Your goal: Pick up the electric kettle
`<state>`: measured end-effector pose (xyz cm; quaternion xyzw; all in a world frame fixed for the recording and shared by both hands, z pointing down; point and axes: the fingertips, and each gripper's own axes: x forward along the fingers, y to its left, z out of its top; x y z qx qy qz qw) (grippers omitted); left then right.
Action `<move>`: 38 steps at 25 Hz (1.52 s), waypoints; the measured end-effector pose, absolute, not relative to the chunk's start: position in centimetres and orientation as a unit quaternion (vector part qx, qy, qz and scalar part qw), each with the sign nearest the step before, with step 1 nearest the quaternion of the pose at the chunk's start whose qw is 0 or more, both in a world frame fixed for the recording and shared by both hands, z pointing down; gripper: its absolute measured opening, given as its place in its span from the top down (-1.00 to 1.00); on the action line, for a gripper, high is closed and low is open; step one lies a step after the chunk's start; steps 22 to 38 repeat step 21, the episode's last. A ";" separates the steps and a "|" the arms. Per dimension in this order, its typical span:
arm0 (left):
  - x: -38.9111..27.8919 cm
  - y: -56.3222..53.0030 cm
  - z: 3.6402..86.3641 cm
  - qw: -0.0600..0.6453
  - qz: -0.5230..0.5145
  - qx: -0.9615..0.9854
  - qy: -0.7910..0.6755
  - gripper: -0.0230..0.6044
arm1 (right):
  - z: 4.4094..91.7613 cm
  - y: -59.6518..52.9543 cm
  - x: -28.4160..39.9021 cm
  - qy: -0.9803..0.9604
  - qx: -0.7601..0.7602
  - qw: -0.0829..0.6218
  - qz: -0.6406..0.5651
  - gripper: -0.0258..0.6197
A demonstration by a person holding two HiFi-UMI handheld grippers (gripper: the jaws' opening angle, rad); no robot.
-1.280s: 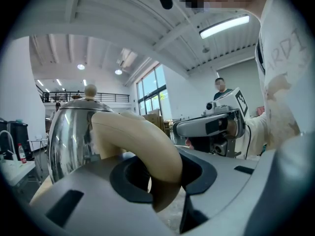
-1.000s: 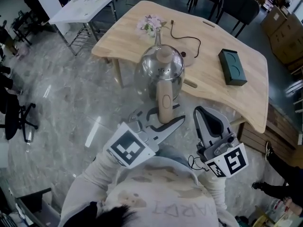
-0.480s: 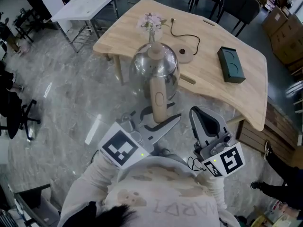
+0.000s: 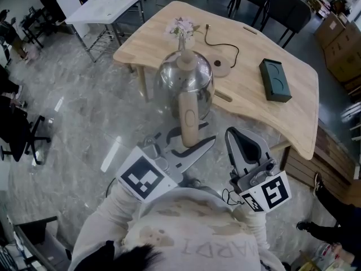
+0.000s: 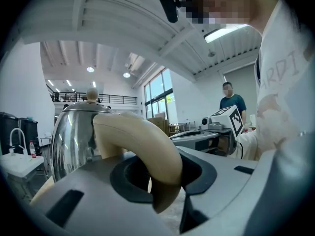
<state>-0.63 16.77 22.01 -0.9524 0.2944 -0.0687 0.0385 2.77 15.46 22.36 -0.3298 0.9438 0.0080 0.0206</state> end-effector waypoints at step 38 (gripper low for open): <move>0.4 17.3 21.9 0.056 -0.067 -0.951 0.298 0.56 | 23.0 16.2 3.3 0.947 -0.320 0.016 0.018 0.86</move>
